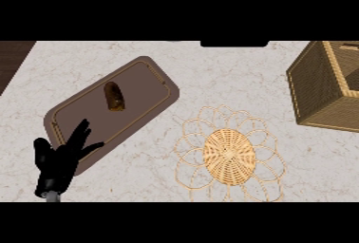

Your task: Pick the bell pepper from the placemat and place it in the basket

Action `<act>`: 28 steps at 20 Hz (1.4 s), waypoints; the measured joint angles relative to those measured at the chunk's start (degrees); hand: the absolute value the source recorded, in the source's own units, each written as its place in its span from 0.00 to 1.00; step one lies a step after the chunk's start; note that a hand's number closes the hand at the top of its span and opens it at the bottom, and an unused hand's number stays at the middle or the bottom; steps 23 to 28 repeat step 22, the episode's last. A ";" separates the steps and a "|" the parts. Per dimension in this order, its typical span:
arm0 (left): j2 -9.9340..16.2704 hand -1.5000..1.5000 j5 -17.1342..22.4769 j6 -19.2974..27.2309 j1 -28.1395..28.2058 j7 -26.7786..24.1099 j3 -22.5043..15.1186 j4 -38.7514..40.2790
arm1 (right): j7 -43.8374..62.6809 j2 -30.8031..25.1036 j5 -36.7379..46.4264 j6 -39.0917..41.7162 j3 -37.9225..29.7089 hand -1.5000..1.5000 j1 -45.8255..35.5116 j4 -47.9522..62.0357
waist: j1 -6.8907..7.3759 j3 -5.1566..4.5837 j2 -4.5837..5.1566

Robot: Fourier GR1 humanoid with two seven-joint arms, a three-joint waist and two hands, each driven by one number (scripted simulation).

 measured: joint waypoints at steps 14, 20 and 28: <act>-0.45 0.50 -0.75 0.34 0.32 1.37 0.16 -0.50 | -11.26 -7.02 -2.52 -1.68 -3.50 0.00 0.02 9.34 | -0.25 -0.03 -0.33; -0.56 0.50 -0.18 -0.36 1.13 0.01 0.85 -0.43 | -10.78 -11.28 -7.29 -0.92 -9.59 0.00 0.94 10.95 | -0.73 -0.10 -0.42; -0.76 0.50 -0.08 -0.24 1.43 -0.43 1.13 -0.39 | -10.42 -13.26 -8.38 0.09 -11.22 0.00 2.17 10.92 | -0.93 -0.09 -0.49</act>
